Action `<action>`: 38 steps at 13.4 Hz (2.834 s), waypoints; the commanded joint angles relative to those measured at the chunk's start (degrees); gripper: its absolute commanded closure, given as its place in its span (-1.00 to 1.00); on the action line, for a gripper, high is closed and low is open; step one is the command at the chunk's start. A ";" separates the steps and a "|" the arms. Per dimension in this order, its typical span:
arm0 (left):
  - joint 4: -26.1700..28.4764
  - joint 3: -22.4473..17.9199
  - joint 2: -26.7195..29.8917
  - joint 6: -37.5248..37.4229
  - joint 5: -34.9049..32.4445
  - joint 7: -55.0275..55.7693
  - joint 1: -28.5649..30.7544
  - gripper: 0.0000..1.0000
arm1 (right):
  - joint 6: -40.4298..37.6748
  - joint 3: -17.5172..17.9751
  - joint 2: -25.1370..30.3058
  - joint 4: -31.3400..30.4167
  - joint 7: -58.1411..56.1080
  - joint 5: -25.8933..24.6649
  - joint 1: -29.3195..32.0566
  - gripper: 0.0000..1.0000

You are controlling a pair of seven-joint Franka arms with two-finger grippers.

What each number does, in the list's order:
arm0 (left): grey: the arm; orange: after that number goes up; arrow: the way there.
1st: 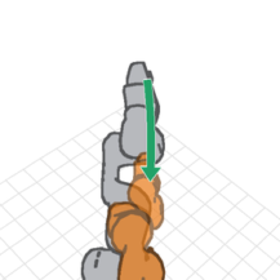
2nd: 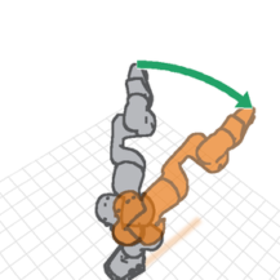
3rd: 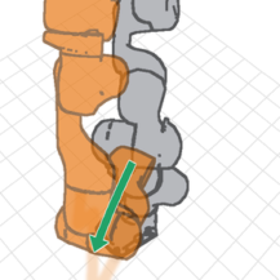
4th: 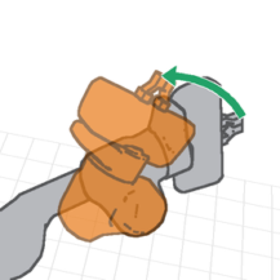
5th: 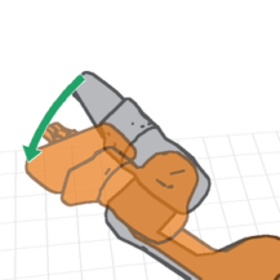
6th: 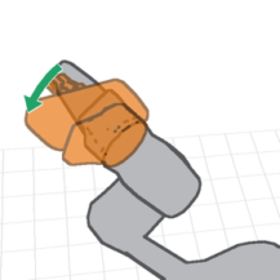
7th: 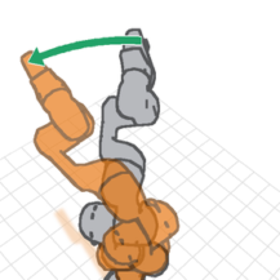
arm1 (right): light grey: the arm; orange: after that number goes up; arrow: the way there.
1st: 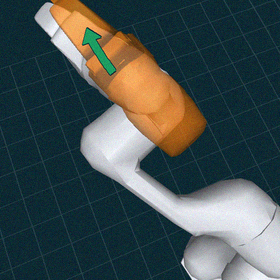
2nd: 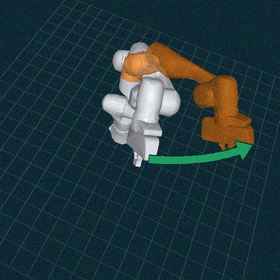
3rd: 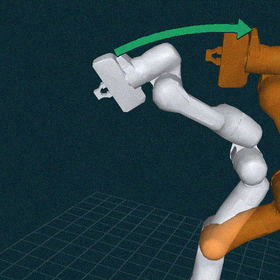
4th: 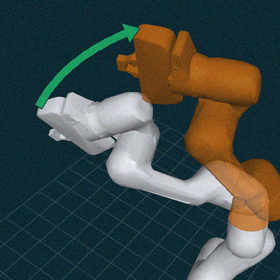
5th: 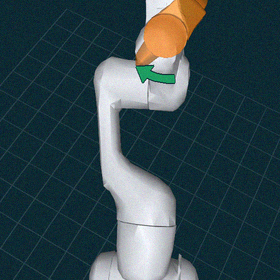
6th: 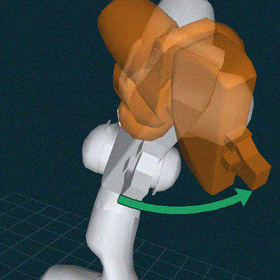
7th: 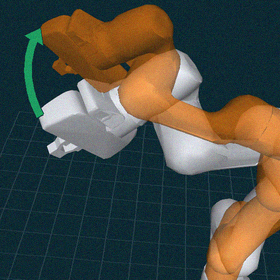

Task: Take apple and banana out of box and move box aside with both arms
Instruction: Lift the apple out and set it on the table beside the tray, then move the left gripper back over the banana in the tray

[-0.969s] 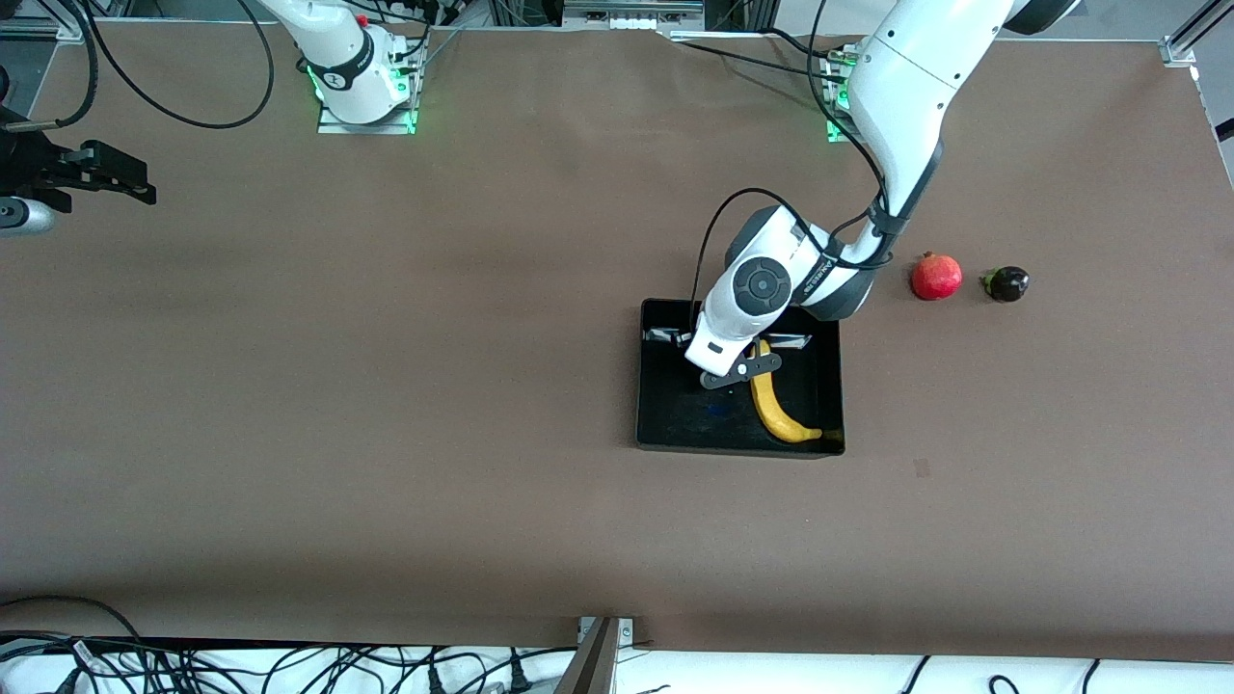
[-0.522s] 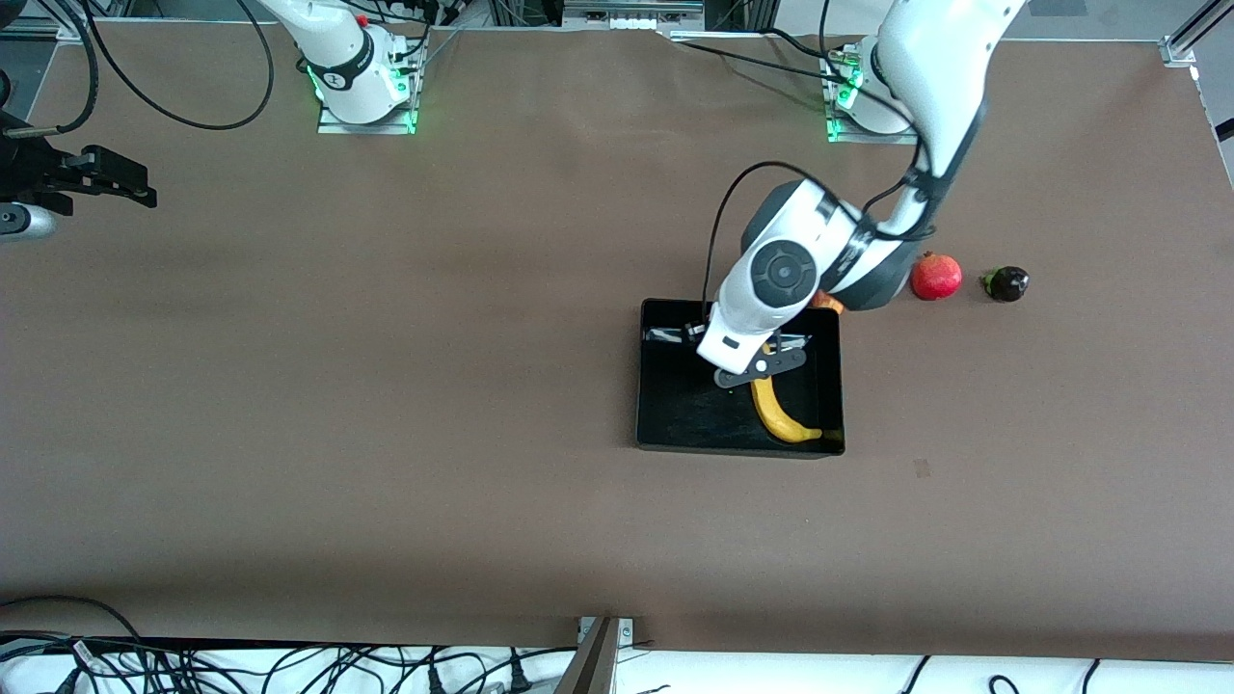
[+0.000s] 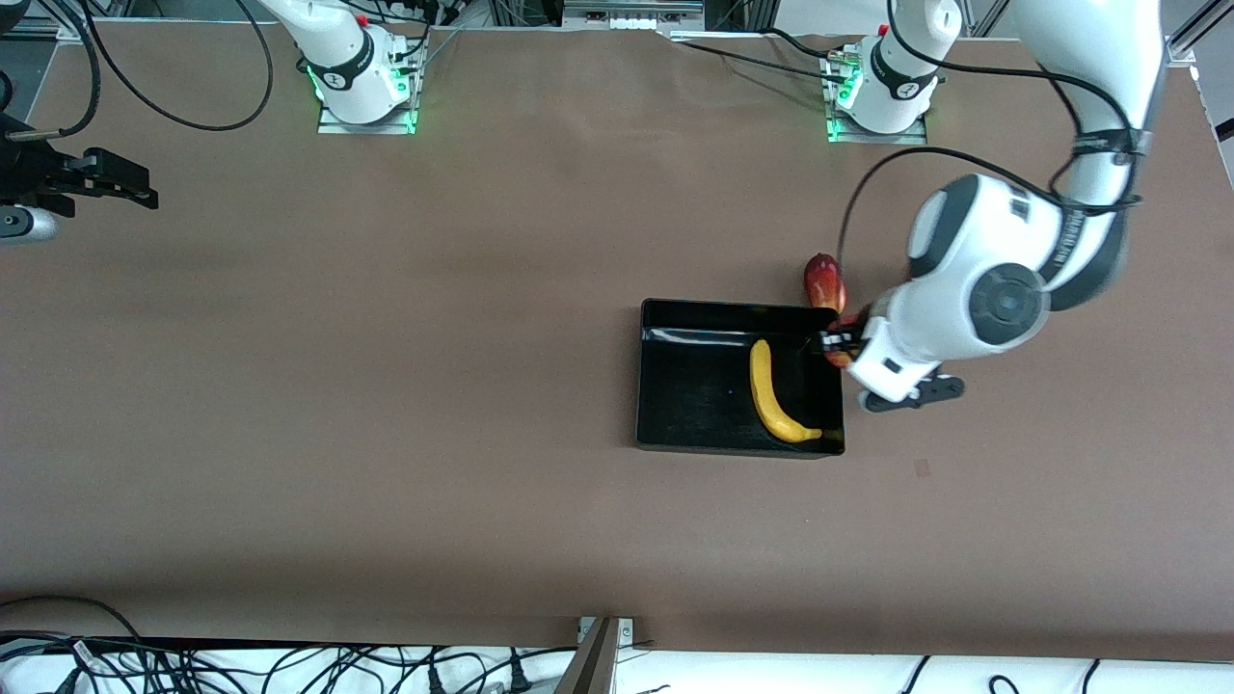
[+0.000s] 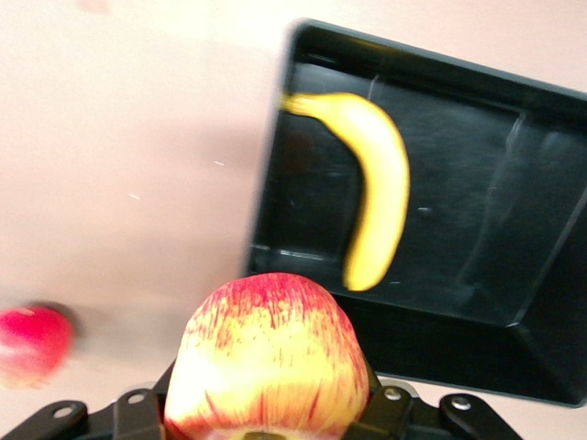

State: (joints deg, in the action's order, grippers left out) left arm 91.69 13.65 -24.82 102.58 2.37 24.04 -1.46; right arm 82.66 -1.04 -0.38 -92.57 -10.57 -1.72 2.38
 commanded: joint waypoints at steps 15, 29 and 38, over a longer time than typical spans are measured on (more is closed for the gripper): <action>22.48 0.32 -4.79 36.98 -11.06 -15.51 15.43 1.00 | -0.40 0.07 -0.41 0.90 0.46 1.45 0.79 -1.00; 15.99 -0.38 2.03 17.52 -11.10 -8.42 8.96 -1.00 | -0.57 0.07 -0.41 0.90 0.37 1.45 0.79 -1.00; 7.19 -1.61 -6.01 23.35 -3.24 17.34 -7.14 -1.00 | -0.92 0.16 -0.41 0.81 0.37 1.45 0.79 -1.00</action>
State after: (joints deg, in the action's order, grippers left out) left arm 101.83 13.25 -25.99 123.69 -1.26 38.76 -6.50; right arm 82.64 -1.27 -0.48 -92.57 -10.56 -1.31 2.41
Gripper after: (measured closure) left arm 0.000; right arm 0.000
